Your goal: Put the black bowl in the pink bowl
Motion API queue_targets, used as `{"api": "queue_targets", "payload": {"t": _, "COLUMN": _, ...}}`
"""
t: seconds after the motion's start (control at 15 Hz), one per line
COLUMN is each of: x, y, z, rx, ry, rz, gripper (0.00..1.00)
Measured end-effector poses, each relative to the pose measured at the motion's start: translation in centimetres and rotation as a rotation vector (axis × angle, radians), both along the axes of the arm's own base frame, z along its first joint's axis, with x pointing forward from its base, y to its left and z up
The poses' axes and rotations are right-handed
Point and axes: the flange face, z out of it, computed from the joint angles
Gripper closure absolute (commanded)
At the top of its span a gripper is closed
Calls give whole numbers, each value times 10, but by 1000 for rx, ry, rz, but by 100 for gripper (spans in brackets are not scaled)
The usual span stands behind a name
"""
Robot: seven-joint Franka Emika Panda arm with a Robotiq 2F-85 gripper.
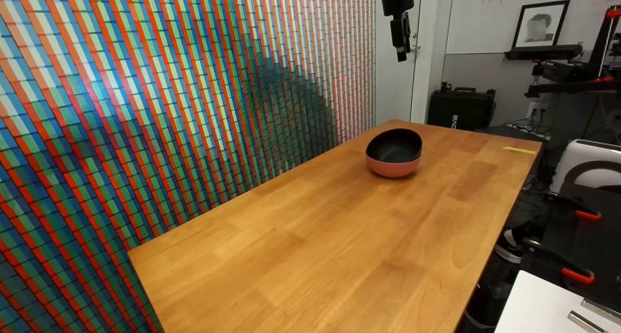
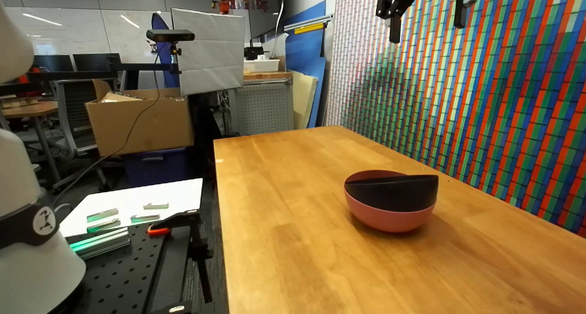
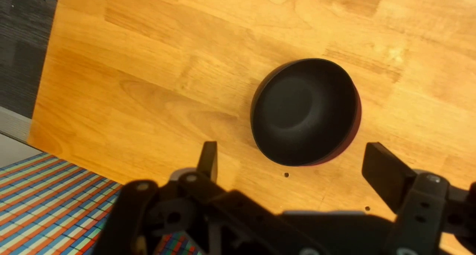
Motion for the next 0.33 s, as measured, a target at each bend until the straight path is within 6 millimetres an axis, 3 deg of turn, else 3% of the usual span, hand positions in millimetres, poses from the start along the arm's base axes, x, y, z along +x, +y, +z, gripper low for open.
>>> {"api": "queue_targets", "payload": {"t": 0.33, "x": -1, "y": -1, "z": -1, "rx": -1, "ry": 4, "rz": 2, "gripper": 0}}
